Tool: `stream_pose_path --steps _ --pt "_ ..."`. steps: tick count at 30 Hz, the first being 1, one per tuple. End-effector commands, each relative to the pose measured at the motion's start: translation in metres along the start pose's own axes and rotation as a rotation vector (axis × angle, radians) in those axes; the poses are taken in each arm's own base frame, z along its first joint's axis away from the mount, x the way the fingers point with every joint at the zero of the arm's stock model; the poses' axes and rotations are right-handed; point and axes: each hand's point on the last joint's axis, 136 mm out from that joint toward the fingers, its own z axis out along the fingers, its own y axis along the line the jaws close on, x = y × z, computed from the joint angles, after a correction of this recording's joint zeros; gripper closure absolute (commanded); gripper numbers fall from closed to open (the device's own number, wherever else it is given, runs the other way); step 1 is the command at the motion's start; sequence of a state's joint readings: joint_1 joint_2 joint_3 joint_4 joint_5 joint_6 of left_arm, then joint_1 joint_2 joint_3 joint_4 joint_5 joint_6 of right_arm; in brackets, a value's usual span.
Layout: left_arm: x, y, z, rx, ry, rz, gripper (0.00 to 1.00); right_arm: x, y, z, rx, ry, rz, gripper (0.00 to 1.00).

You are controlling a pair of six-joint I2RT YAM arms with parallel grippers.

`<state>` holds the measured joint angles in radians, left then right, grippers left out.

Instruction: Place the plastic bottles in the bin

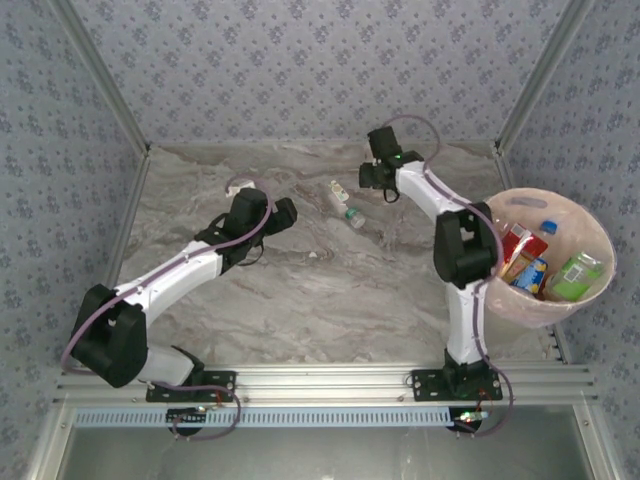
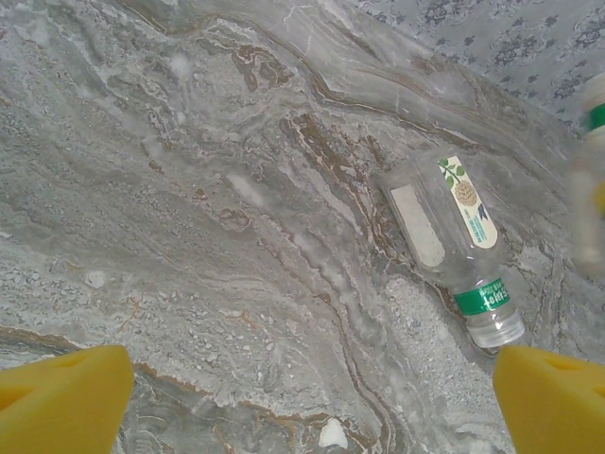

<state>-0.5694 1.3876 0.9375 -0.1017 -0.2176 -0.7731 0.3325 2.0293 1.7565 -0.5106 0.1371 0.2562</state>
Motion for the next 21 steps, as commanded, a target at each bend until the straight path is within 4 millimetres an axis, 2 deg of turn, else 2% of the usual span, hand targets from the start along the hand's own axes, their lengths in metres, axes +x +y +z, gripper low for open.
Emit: stream_pose_path --steps 1,8,11,18,21 --pt "0.001 -0.002 0.002 0.016 0.006 -0.021 0.02 -0.041 0.01 -0.081 -0.088 -0.18 -0.034 0.46" --pt "0.005 -0.007 0.009 0.036 0.031 -0.033 0.02 -0.042 -0.002 -0.184 -0.143 -0.289 -0.06 0.47" --pt "0.006 -0.01 0.011 0.046 0.037 -0.034 0.02 -0.04 -0.019 -0.227 -0.112 -0.332 -0.058 0.48" --pt "0.01 -0.016 0.018 0.065 0.066 -0.04 0.02 -0.017 -0.08 -0.322 0.084 -0.401 -0.038 0.49" --pt "0.011 -0.018 0.021 0.071 0.074 -0.047 0.02 0.001 -0.125 -0.355 0.278 -0.404 -0.008 0.48"
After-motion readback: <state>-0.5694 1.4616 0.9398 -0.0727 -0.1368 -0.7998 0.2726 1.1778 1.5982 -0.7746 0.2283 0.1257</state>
